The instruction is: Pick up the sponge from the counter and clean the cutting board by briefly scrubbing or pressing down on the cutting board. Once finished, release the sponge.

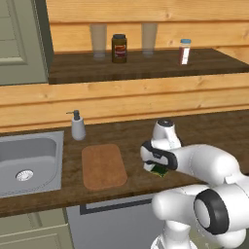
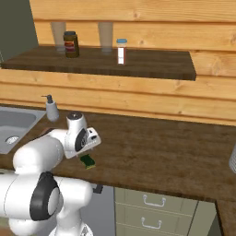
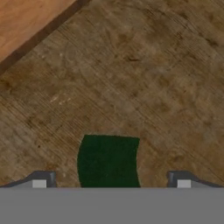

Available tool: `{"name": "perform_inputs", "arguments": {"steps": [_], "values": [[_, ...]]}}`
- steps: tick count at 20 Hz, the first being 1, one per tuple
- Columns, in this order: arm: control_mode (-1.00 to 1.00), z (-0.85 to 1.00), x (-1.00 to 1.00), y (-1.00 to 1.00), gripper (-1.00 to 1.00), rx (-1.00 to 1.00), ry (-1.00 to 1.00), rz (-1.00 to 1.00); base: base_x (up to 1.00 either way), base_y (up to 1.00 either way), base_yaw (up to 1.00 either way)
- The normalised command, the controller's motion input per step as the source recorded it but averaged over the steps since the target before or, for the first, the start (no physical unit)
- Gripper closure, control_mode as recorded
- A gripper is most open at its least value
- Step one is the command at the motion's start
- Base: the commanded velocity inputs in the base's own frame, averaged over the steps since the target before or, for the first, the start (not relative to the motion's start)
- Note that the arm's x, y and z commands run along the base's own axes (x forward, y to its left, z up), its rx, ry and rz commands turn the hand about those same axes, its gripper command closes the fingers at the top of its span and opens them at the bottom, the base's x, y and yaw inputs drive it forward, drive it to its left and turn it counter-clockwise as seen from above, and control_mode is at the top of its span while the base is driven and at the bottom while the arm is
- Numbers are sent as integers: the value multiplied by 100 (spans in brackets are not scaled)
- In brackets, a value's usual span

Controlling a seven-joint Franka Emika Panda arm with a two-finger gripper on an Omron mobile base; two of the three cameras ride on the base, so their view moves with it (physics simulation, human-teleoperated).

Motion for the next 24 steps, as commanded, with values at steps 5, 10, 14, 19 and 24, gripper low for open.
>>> {"name": "perform_inputs", "arguments": {"steps": [5, 10, 14, 19, 24], "values": [[-100, 0, 10, -4, -100, -3, 4, 0, 0, 0, 0], [-100, -21, -5, 0, -100, -9, 1, 0, 0, 0, 0], [-100, -10, -13, -1, -100, -3, 1, 0, 0, 0, 0], [-100, -16, -20, -35, -100, 5, 0, 1, 0, 0, 0], [-100, -21, -11, -11, -100, 2, 0, -1, 0, 0, 0]]}}
